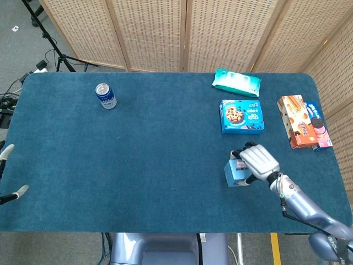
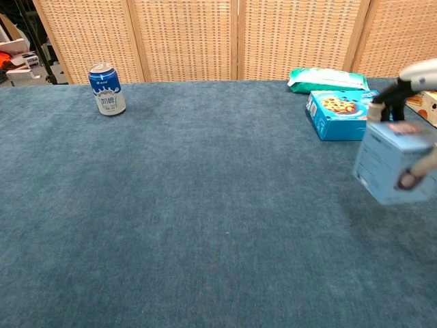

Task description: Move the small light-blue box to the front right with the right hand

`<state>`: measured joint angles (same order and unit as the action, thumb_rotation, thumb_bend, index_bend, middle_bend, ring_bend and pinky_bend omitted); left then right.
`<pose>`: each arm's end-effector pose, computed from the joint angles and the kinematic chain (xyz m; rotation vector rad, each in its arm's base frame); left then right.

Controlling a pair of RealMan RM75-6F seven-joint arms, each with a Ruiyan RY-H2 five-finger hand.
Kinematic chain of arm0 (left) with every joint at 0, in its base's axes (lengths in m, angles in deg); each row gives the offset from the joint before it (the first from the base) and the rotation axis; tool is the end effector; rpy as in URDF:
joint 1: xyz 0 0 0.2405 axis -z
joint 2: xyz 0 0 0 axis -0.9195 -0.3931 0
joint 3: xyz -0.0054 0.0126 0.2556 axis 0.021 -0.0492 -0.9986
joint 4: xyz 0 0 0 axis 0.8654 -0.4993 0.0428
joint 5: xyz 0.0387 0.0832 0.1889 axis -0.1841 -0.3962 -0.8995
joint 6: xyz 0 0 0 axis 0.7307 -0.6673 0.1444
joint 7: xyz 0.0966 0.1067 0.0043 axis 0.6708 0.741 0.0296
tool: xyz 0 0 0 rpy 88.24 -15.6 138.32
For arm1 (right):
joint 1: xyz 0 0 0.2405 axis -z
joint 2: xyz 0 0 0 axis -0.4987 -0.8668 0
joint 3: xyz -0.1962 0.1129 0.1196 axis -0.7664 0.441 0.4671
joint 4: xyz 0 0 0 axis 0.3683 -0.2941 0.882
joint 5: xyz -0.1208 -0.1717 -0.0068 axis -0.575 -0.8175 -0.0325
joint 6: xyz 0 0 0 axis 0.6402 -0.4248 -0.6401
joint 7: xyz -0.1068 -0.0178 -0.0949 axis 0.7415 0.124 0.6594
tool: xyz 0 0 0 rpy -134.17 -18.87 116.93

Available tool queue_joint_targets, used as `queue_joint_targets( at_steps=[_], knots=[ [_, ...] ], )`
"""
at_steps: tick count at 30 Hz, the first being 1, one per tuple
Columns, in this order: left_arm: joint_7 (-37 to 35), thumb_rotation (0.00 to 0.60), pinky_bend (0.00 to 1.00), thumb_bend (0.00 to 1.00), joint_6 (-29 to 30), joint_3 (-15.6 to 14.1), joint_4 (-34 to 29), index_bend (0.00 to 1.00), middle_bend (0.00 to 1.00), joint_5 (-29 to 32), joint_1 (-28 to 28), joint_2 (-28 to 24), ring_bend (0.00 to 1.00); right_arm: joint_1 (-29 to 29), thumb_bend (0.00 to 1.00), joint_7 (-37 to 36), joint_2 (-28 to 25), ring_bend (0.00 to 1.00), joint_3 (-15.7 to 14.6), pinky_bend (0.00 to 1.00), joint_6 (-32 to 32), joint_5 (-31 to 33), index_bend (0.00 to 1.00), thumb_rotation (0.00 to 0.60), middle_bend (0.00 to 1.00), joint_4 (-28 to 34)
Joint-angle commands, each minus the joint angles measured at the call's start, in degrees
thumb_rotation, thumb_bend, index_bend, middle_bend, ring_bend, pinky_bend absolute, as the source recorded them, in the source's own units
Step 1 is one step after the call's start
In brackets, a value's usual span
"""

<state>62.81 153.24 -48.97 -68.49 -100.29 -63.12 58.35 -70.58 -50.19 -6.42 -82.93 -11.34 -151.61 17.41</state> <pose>-0.3090 0.1793 0.1870 -1.3228 -0.8397 -0.9753 -0.1875 -0.3116 0.1082 2.0409 -0.9416 0.6938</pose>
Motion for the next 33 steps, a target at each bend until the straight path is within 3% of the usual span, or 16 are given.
queue_joint_targets(
  at_steps=[1, 4, 9, 10, 12, 13, 15, 18, 28, 31, 33],
  knots=[
    [-0.12, 0.6, 0.0, 0.0, 0.46, -0.21, -0.15, 0.0, 0.0, -0.55, -0.2, -0.11, 0.0, -1.15, 0.34, 1.09, -3.24, 0.42, -2.77, 0.21, -7.11, 1.65, 0.51, 0.6, 0.58, 2.28],
    [-0.34, 0.6, 0.0, 0.0, 0.91, -0.49, -0.27, 0.0, 0.0, -1.14, -0.44, -0.27, 0.0, -5.55, 0.36, -1.15, -6.71, 0.42, -3.64, 0.21, -18.47, 6.79, 0.51, 0.6, 0.58, 3.77],
    [-0.52, 0.6, 0.0, 0.0, 1.06, -0.59, -0.29, 0.0, 0.0, -1.3, -0.56, -0.37, 0.0, -10.42, 0.36, -3.76, -7.92, 0.4, -4.11, 0.21, -28.97, 11.35, 0.51, 0.6, 0.56, 2.46],
    [-0.59, 0.6, 0.0, 0.0, 1.06, -0.59, -0.3, 0.0, 0.0, -1.27, -0.58, -0.4, 0.0, -11.57, 0.35, -4.36, -7.78, 0.35, -4.28, 0.21, -31.23, 12.29, 0.5, 0.6, 0.5, 1.7],
    [-0.69, 0.6, 0.0, 0.0, 1.03, -0.58, -0.3, 0.0, 0.0, -1.19, -0.59, -0.44, 0.0, -12.92, 0.27, -5.33, -7.19, 0.17, -4.4, 0.21, -33.53, 13.61, 0.36, 0.6, 0.26, 0.43],
    [-0.76, 0.6, 0.0, 0.0, 0.97, -0.56, -0.29, 0.0, 0.0, -1.12, -0.58, -0.47, 0.0, -13.54, 0.19, -6.01, -6.67, 0.07, -4.5, 0.18, -34.52, 14.43, 0.21, 0.6, 0.1, -0.37],
    [-0.91, 0.6, 0.0, 0.0, 0.95, -0.51, -0.28, 0.0, 0.0, -1.02, -0.58, -0.52, 0.0, -13.99, 0.07, -7.49, -5.64, 0.0, -4.34, 0.11, -34.84, 15.81, 0.02, 0.6, 0.0, -1.43],
    [-1.08, 0.6, 0.0, 0.0, 0.83, -0.41, -0.18, 0.0, 0.0, -0.79, -0.55, -0.54, 0.0, -12.28, 0.0, -9.15, -4.37, 0.0, -2.69, 0.05, -29.93, 15.81, 0.0, 0.6, 0.0, -1.8],
    [-0.57, 0.6, 0.0, 0.0, 0.91, -0.59, -0.28, 0.0, 0.0, -1.22, -0.54, -0.36, 0.0, -3.32, 0.0, -10.0, -1.9, 0.0, 0.44, 0.02, -10.59, 4.11, 0.0, 0.6, 0.0, -0.57],
    [-0.66, 0.6, 0.0, 0.0, 1.06, -0.64, -0.33, 0.0, 0.0, -1.32, -0.64, -0.42, 0.0, -0.8, 0.0, -10.35, -2.94, 0.0, -0.25, 0.02, -6.53, -0.91, 0.0, 0.6, 0.0, 0.69],
    [-0.8, 0.6, 0.0, 0.0, 1.24, -0.69, -0.34, 0.0, 0.0, -1.46, -0.73, -0.48, 0.0, 3.36, 0.0, -9.02, -3.22, 0.0, -2.97, 0.02, -0.58, -7.48, 0.0, 0.6, 0.0, 1.45]
  ],
)
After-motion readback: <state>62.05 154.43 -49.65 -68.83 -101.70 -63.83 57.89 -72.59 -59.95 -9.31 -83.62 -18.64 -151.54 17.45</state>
